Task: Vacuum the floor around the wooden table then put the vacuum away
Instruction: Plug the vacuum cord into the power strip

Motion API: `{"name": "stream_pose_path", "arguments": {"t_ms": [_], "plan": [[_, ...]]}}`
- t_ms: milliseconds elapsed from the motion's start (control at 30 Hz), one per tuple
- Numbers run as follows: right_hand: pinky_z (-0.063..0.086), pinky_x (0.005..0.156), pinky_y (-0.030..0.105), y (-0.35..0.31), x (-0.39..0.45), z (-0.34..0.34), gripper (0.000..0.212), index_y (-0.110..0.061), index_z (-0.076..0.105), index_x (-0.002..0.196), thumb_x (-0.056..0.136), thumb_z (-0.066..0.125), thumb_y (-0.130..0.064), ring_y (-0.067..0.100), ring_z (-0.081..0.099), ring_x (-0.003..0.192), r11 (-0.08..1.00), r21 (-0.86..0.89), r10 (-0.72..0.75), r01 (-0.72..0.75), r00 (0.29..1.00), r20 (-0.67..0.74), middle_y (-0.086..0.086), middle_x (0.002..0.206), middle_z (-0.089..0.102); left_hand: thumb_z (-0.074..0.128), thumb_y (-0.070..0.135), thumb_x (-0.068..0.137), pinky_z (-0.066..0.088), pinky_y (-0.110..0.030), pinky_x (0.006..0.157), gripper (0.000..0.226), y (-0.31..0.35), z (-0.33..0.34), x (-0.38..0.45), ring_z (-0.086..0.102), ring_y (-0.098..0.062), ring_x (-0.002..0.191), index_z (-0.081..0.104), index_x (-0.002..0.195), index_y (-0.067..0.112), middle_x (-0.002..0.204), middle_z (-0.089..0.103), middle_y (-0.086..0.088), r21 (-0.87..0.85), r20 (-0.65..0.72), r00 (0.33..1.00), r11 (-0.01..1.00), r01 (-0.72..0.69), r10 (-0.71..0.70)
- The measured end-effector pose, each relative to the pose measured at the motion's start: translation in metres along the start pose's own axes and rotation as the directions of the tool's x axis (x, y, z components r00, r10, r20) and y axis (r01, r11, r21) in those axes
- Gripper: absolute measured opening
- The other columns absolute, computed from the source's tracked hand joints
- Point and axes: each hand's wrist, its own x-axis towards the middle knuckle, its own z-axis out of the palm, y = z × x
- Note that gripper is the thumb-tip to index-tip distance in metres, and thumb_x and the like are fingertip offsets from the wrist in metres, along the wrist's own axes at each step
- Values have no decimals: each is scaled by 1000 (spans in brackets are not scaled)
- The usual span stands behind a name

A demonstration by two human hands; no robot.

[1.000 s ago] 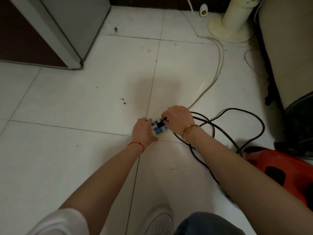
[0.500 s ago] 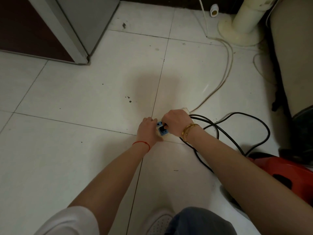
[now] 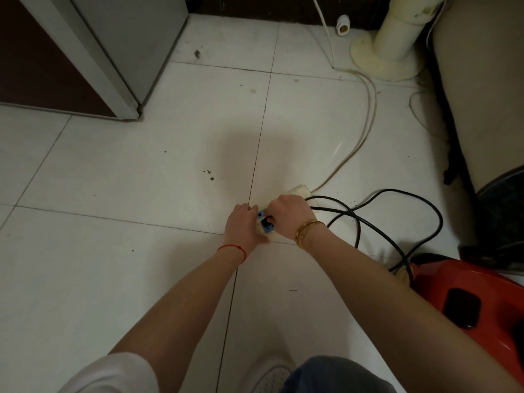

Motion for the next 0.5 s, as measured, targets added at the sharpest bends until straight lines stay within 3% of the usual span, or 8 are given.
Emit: {"name": "stream_pose_path", "arguments": {"t_ms": [167,267,400,500], "plan": [[39,69,32,2,-1,6,19,-8,63,103,94,50,-18,28,63,94,997,65,48,-47,999,-24,12,104,65,82,46,64,41,-26,87,72,2,1,-2,47,-20,106,52,121,14,114,54,-5,42,10,1000,999,-17,17],[44,86,34,8,-14,7,35,-9,56,122,98,45,-32,26,54,106,974,226,42,-24,996,-74,11,115,60,79,49,67,40,-27,91,76,6,-1,-3,46,-21,110,48,127,13,119,53,-5,111,50,998,993,-51,45],[40,97,35,39,-52,-16,44,-11,44,138,98,44,-31,26,48,114,902,430,172,-50,953,-250,10,123,56,77,46,73,35,-30,103,96,18,-16,-5,37,-25,127,29,145,5,139,41,-10,143,107,992,986,-83,68],[41,97,37,69,-89,-33,47,-13,43,139,97,47,-33,26,48,115,877,467,286,-116,906,-312,9,126,56,71,30,83,34,-32,105,85,39,-32,-11,34,-27,130,24,148,4,143,38,-12,98,28,990,986,-138,136]]}}
